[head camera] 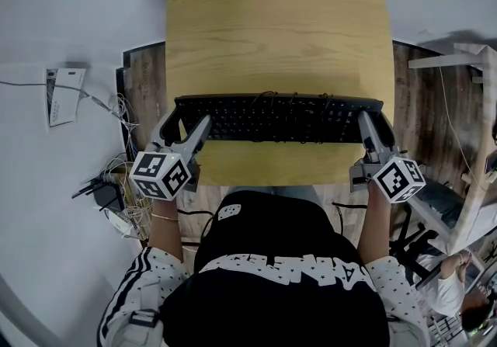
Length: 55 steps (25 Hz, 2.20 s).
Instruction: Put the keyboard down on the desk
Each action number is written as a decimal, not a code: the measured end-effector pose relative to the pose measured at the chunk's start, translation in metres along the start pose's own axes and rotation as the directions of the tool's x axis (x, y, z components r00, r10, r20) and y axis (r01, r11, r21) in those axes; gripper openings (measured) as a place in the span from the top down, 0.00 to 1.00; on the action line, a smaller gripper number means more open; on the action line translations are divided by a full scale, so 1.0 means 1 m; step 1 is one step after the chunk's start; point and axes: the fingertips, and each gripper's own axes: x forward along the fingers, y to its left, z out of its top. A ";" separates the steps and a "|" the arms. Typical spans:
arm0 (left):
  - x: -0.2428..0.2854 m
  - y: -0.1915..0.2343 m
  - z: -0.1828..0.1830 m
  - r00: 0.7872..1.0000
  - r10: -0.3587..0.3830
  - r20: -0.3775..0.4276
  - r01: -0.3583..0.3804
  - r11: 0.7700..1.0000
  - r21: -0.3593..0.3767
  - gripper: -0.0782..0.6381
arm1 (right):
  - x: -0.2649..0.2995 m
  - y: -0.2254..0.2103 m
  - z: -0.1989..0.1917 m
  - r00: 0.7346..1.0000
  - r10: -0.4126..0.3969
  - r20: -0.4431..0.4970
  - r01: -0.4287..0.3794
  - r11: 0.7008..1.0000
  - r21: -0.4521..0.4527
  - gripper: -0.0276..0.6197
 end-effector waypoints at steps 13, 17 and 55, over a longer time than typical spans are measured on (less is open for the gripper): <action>-0.002 -0.001 0.000 0.998 0.000 -0.062 0.000 1.000 -0.006 0.47 | -0.001 -0.004 -0.006 0.999 -0.021 -0.049 0.023 0.999 0.041 0.58; -0.006 -0.003 0.005 0.998 0.004 -0.069 -0.005 1.000 -0.008 0.47 | -0.002 -0.001 -0.005 0.997 -0.028 -0.068 0.031 0.998 0.049 0.58; 0.003 0.000 0.010 0.997 0.009 -0.082 -0.010 1.000 -0.009 0.48 | 0.001 -0.015 -0.027 0.962 -0.146 -0.232 0.178 0.976 0.123 0.57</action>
